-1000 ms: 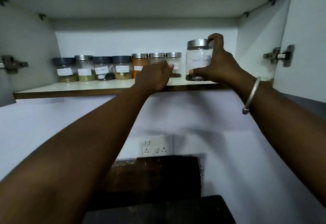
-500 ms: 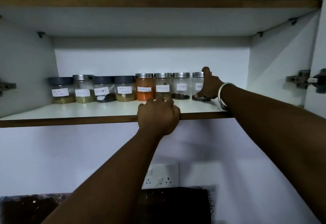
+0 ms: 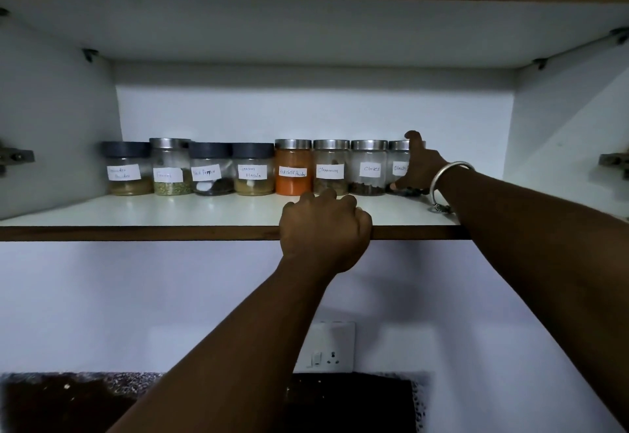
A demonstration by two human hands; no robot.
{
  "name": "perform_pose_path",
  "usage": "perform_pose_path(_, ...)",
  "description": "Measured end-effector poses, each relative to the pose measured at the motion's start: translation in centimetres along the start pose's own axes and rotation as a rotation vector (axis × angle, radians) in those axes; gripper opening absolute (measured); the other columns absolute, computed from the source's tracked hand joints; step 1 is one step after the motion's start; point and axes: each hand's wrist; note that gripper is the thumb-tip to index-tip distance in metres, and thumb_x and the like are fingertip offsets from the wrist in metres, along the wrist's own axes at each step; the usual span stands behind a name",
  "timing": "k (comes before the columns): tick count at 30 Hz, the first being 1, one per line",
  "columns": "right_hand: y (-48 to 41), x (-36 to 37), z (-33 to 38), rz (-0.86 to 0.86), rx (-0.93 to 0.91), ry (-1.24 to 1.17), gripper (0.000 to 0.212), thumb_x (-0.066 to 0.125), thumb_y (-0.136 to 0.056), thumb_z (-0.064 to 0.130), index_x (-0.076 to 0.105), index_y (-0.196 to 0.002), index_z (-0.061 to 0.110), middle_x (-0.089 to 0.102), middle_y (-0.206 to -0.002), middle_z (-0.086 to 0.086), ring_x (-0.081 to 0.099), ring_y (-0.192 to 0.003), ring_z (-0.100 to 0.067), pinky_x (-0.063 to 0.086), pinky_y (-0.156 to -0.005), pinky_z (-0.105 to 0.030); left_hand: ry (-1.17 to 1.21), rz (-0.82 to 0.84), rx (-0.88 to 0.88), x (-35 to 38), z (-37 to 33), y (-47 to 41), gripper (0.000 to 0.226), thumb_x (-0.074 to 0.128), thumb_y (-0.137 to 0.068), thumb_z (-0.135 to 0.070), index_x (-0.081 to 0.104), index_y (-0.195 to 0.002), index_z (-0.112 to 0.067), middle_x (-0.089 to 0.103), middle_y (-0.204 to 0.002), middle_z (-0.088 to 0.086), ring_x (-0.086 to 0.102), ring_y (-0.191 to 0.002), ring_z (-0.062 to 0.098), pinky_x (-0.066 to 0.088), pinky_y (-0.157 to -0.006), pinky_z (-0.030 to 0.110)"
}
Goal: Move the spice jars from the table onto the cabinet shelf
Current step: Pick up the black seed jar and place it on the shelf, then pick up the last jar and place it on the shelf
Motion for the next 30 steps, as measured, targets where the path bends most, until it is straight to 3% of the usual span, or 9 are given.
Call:
perform_pose_path(3, 1.1, -0.1, -0.2, 0.061, -0.007, -0.093, 0.157, 0.095, -0.07, 0.012, -0.039, -0.151, 0.027, 0.031, -0.16, -0.032, 0.053, -0.132, -0.048, 0.045, -0.11, -0.049, 0.01, 0.021, 0.01, -0.3, 0.1, 0.0, 0.049, 0.027, -0.094, -0.044, 0.07, -0.085, -0.021, 0.067, -0.084, 0.003, 0.04, -0.069, 0.019, 0.025, -0.059, 0.03)
perform_pose_path(6, 2.6, -1.3, -0.2, 0.151, 0.112, -0.137, 0.161, 0.095, -0.071, 0.017, -0.049, -0.144, 0.022, 0.024, -0.164, -0.029, 0.046, -0.14, -0.045, 0.038, -0.115, -0.048, 0.02, 0.048, 0.035, -0.4, 0.1, -0.1, 0.051, 0.026, -0.094, -0.045, 0.071, -0.088, -0.022, 0.067, -0.086, 0.002, 0.04, -0.07, 0.017, 0.015, -0.054, 0.027)
perform_pose_path(11, 8.0, -5.6, 2.6, 0.496, 0.183, -0.118, 0.124, 0.089, -0.075, 0.044, 0.007, -0.164, 0.015, 0.027, -0.166, -0.004, 0.039, -0.145, -0.03, 0.043, -0.112, -0.037, 0.03, 0.081, 0.06, -0.8, 0.1, -0.2, 0.051, 0.028, -0.097, -0.048, 0.071, -0.09, -0.023, 0.07, -0.092, 0.003, 0.057, -0.078, 0.022, 0.021, -0.055, 0.028)
perform_pose_path(14, 13.7, -5.9, 5.9, 0.517, -0.03, 0.129, 0.052, 0.055, -0.098, 0.06, 0.064, -0.121, 0.014, 0.058, -0.135, -0.005, 0.053, -0.124, -0.025, 0.042, -0.101, -0.036, 0.08, 0.137, 0.089, -1.4, 0.5, 0.0, 0.052, 0.027, -0.1, -0.052, 0.073, -0.104, -0.029, 0.069, -0.107, 0.001, 0.065, -0.098, 0.026, 0.034, -0.064, 0.032)
perform_pose_path(16, 17.6, -5.0, 7.3, 0.458, -0.147, 0.209, 0.044, 0.045, -0.103, 0.058, 0.065, -0.114, 0.021, 0.062, -0.132, -0.005, 0.054, -0.128, -0.029, 0.041, -0.1, -0.036, 0.139, 0.24, 0.106, -2.3, 1.0, 0.5, 0.047, 0.029, -0.105, -0.052, 0.072, -0.112, -0.034, 0.066, -0.119, 0.002, 0.063, -0.11, 0.029, 0.038, -0.071, 0.035)
perform_pose_path(19, 23.3, -3.1, 8.3, 0.294, -0.266, 0.298, 0.078, 0.054, -0.093, 0.068, 0.037, -0.156, 0.027, 0.046, -0.157, -0.008, 0.041, -0.145, -0.033, 0.036, -0.115, -0.041, 0.242, 0.391, 0.171, -4.9, 1.7, 2.4, 0.04, 0.036, -0.109, -0.045, 0.065, -0.133, -0.032, 0.062, -0.132, 0.006, 0.06, -0.12, 0.032, 0.046, -0.085, 0.04)
perform_pose_path(22, 28.7, -0.7, 8.7, 0.118, -0.417, 0.042, 0.077, 0.065, -0.09, 0.059, 0.042, -0.154, 0.021, 0.052, -0.152, -0.011, 0.045, -0.141, -0.032, 0.037, -0.115, -0.044, 0.366, 0.363, 0.245, -7.4, 1.6, 7.0, 0.04, 0.051, -0.105, -0.03, 0.06, -0.141, -0.013, 0.06, -0.139, 0.014, 0.056, -0.127, 0.034, 0.044, -0.101, 0.041)
perform_pose_path(25, 35.5, 2.7, 8.6, 0.14, -0.436, -0.215, 0.075, 0.068, -0.078, 0.06, 0.048, -0.136, 0.018, 0.062, -0.13, -0.003, 0.059, -0.116, -0.019, 0.049, -0.086, -0.033, 0.554, 0.424, 0.207, -9.5, 1.5, 16.2, 0.05, 0.049, -0.105, -0.032, 0.049, -0.149, -0.008, 0.05, -0.151, 0.01, 0.053, -0.133, 0.027, 0.046, -0.105, 0.036)
perform_pose_path(30, 48.6, 11.3, 8.4, 0.453, -0.483, -0.313, 0.079, 0.068, -0.075, 0.07, 0.048, -0.139, 0.029, 0.057, -0.139, 0.005, 0.056, -0.127, -0.012, 0.048, -0.105, -0.03, 0.657, 0.573, 0.048, -10.7, 5.6, 33.8, 0.035, 0.06, -0.101, -0.03, 0.066, -0.128, -0.009, 0.06, -0.134, 0.01, 0.06, -0.122, 0.025, 0.051, -0.1, 0.037)
Point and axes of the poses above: each hand's wrist, its own y-axis away from the middle knuckle, its own x-axis out of the palm, z = x × y
